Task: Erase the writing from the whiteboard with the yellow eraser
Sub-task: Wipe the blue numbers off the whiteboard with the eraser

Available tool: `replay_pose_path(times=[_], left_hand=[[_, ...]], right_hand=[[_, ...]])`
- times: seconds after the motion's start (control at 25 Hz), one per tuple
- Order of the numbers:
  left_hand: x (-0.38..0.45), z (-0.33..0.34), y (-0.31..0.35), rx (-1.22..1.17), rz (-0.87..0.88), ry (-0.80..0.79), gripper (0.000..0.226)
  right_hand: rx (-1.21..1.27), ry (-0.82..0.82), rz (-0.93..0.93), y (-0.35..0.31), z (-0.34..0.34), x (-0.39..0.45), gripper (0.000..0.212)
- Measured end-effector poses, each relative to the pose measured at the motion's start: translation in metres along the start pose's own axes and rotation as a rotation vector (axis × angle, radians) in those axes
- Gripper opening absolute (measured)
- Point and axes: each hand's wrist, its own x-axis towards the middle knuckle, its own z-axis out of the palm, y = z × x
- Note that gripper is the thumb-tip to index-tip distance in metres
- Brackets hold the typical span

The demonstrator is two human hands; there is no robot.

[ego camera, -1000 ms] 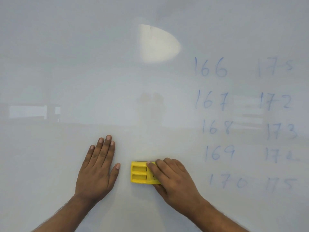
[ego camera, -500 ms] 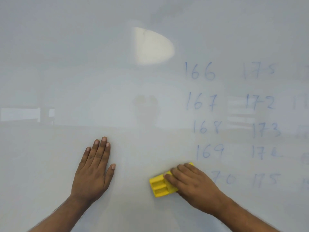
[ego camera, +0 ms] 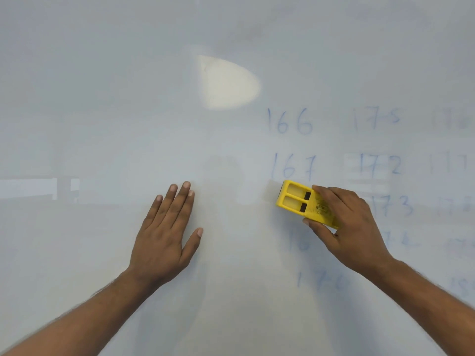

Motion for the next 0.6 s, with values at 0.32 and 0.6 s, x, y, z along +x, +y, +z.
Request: replay_pose_path(times=[0.32,0.6], left_hand=[[0.136,0.005,0.034,0.036,0.033,0.127,0.068],[0.189,0.031,0.050,0.064,-0.001,0.145,0.069]], right_hand=[[-0.049,0.124,0.077,0.051,-0.030,0.067,0.059],[-0.122,0.172,-0.056,0.082,-0.030,0.125,0.064]])
